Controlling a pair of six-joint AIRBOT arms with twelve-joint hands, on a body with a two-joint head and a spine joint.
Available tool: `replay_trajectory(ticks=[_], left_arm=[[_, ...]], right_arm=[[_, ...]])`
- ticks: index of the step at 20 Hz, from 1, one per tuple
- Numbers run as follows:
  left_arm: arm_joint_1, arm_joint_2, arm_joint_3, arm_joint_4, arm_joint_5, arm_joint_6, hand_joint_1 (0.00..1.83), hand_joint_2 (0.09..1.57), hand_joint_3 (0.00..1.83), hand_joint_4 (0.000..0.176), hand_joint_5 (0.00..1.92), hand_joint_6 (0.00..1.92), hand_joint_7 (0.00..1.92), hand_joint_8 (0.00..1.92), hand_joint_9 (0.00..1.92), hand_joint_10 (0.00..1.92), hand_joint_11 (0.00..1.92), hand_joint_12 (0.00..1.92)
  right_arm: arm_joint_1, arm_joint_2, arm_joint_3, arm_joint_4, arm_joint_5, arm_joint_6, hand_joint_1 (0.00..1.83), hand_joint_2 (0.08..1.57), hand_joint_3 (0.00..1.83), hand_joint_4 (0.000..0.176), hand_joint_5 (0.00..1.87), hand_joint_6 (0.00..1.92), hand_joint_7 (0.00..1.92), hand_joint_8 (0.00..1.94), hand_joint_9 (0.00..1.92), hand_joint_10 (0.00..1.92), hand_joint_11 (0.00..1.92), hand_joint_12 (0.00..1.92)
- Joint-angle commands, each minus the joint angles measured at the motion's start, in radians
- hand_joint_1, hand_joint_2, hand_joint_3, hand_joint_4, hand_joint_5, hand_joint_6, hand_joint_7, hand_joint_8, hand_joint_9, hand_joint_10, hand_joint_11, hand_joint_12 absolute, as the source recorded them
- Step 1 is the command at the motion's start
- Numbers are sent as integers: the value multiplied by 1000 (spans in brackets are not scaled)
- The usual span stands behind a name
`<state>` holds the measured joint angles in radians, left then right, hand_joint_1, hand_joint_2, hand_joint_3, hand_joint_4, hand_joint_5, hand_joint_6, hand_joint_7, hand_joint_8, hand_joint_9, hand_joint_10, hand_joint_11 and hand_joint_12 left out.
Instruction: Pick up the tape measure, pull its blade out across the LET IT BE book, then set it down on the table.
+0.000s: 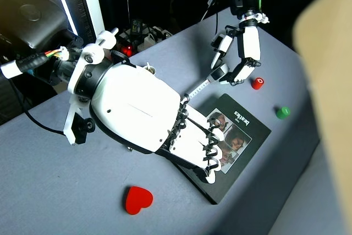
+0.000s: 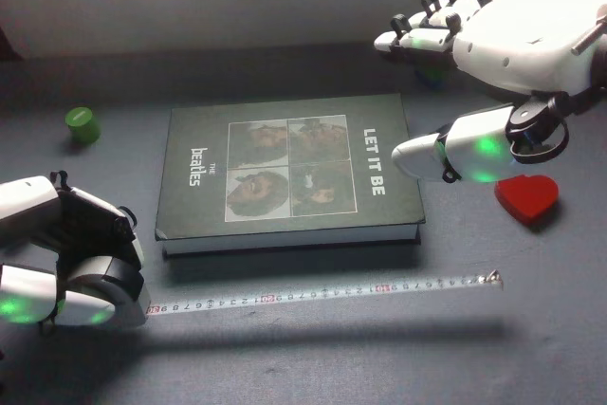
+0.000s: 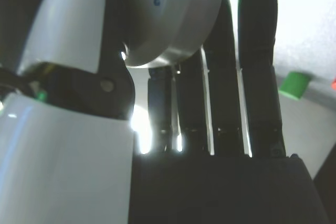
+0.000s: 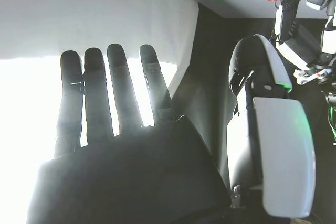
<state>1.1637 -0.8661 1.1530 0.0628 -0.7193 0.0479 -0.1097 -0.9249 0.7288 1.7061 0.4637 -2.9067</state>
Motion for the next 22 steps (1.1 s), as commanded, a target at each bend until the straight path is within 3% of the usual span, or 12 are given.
replay_trajectory(ticks=[1,3,4,5,13,14,15,16,17,19,22], left_arm=[[-5,-6,8,-28,-109,-11,1251,1084,0,0,997,845,1108,923,1012,808,847,1191],[-5,-19,19,-36,-107,-4,1248,1084,0,0,1001,847,1105,920,1013,805,845,1190],[-5,-24,23,-43,-106,1,1354,1091,0,0,970,851,1088,865,942,1145,839,1196],[-5,-27,28,-43,-106,3,1375,1096,1,0,952,869,1075,871,921,1225,835,1201],[1,-26,46,-43,-118,3,1374,1113,1,0,898,1003,1043,882,889,1251,792,1173],[1,-25,46,-43,-119,3,1238,1138,0,0,868,1130,1008,949,865,781,737,1107],[0,-24,46,-43,-120,3,1095,1194,5,0,811,1230,923,445,850,428,632,1017],[1,-24,46,-42,-122,3,927,1198,1,0,736,575,901,168,828,204,529,939],[1,-24,46,-41,-123,3,813,1213,1,0,774,232,880,53,807,95,463,898],[1,-22,46,-40,-126,2,586,1245,3,0,741,32,775,2,733,10,376,848],[1,-21,47,-40,-130,0,358,1227,0,0,602,0,599,0,569,0,286,814]], right_arm=[[6,6,-3,-48,-4,1,95,1109,0,86,114,1,171,2,178,3,0,651],[6,6,-3,-48,-5,1,96,1109,0,86,114,1,170,1,178,2,0,667],[6,6,-3,-48,-7,1,96,1108,0,86,115,1,170,1,178,2,0,671],[6,6,-3,-48,-8,1,106,1102,0,86,117,1,173,1,180,2,0,683],[6,7,-3,-48,-11,1,137,1090,0,85,143,1,196,2,202,3,0,719],[5,7,-3,-48,-13,1,137,1090,0,85,143,1,196,1,203,3,0,721],[5,7,-3,-48,-13,1,137,1090,0,85,142,1,196,1,203,3,0,721],[5,7,-3,-49,-14,1,137,1090,0,85,142,1,196,1,203,2,0,721],[5,7,-3,-49,-15,1,137,1090,0,85,139,0,196,1,203,2,0,721],[5,7,-3,-49,-15,1,137,1090,0,85,137,0,194,0,203,2,0,721],[6,7,-3,-49,-16,1,137,1089,0,85,136,0,194,0,205,2,0,734]])
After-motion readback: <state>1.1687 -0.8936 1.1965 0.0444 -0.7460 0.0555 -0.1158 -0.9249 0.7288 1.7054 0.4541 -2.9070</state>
